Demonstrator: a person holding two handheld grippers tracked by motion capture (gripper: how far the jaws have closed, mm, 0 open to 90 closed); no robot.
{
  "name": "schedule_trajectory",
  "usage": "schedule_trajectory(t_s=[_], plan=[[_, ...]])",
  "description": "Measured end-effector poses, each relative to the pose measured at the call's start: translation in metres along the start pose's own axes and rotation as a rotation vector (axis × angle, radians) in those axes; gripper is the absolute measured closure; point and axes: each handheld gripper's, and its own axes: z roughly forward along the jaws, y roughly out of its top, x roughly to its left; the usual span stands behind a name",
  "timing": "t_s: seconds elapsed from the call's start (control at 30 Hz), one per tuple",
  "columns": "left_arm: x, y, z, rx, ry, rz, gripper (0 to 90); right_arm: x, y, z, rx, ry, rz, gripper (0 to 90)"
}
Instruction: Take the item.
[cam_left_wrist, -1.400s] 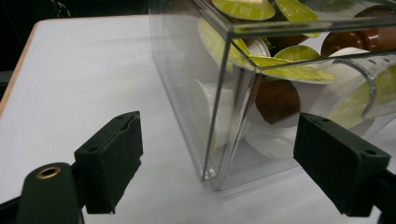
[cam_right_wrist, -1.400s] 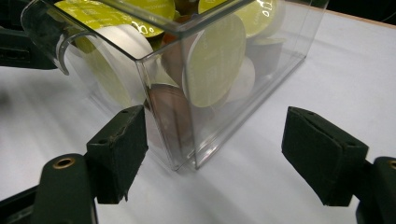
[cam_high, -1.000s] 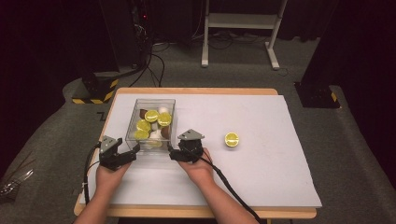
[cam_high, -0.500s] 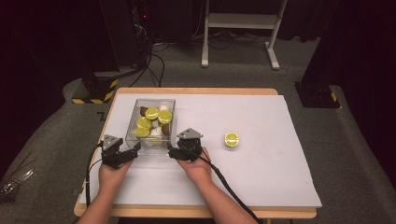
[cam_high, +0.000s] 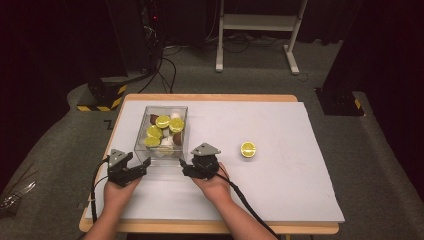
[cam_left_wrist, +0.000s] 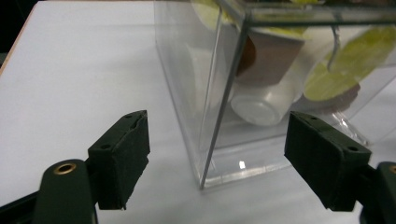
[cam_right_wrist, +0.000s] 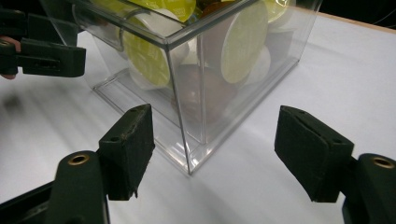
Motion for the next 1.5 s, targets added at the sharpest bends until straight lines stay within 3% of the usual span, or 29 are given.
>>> schedule_trajectory(t_s=[0.07, 0.2, 0.27, 0.3, 0.33, 0.4, 0.47, 0.63, 0.77, 0.8, 0.87, 1.03, 1.1, 1.23, 1.4, 1.5], plan=[[-0.001, -0.001, -0.002, -0.016, -0.001, -0.024, 22.4, -0.001, -0.001, -0.006, -0.007, 0.001, -0.003, 29.8], [0.006, -0.004, -0.015, 0.060, -0.021, 0.067, 22.7, -0.007, -0.005, -0.019, -0.013, -0.002, -0.005, 31.4], [0.005, -0.008, -0.015, 0.042, -0.011, 0.033, 23.4, -0.010, -0.007, -0.025, -0.012, -0.008, -0.003, 31.8], [0.008, -0.009, -0.018, 0.067, -0.008, 0.071, 23.4, -0.012, -0.009, -0.029, -0.009, -0.013, -0.003, 32.3], [0.024, -0.004, -0.031, 0.255, -0.019, 0.308, 23.4, -0.015, -0.010, -0.032, -0.008, -0.017, -0.007, 32.4], [0.027, -0.006, -0.035, 0.265, 0.002, 0.343, 23.4, -0.022, -0.015, -0.038, 0.001, -0.024, -0.006, 32.9], [0.027, -0.008, -0.037, 0.258, 0.018, 0.351, 24.0, -0.030, -0.020, -0.046, 0.011, -0.036, 0.001, 33.4], [0.030, -0.010, -0.043, 0.315, 0.036, 0.383, 24.2, -0.055, -0.035, -0.070, 0.024, -0.089, 0.021, 33.9], [0.030, -0.015, -0.042, 0.324, 0.044, 0.393, 24.3, -0.077, -0.048, -0.088, 0.033, -0.133, 0.041, 33.9], [0.030, -0.014, -0.044, 0.349, 0.045, 0.416, 24.8, -0.080, -0.050, -0.092, 0.038, -0.143, 0.051, 33.9], [0.030, -0.016, -0.041, 0.341, 0.048, 0.408, 25.1, -0.091, -0.058, -0.101, 0.049, -0.169, 0.060, 33.9], [0.032, -0.014, -0.041, 0.382, 0.031, 0.376, 23.6, -0.116, -0.077, -0.120, 0.091, -0.230, 0.085, 34.2], [0.033, -0.015, -0.042, 0.395, 0.032, 0.405, 22.7, -0.127, -0.085, -0.128, 0.109, -0.253, 0.096, 34.2], [0.032, -0.015, -0.041, 0.382, 0.033, 0.386, 22.4, -0.146, -0.102, -0.139, 0.176, -0.290, 0.142, 32.9], [0.033, -0.015, -0.041, 0.386, 0.032, 0.391, 22.4, -0.160, -0.115, -0.149, 0.216, -0.336, 0.163, 31.4], [0.033, -0.016, -0.041, 0.383, 0.032, 0.391, 22.5, -0.163, -0.119, -0.150, 0.216, -0.326, 0.177, 30.1]])
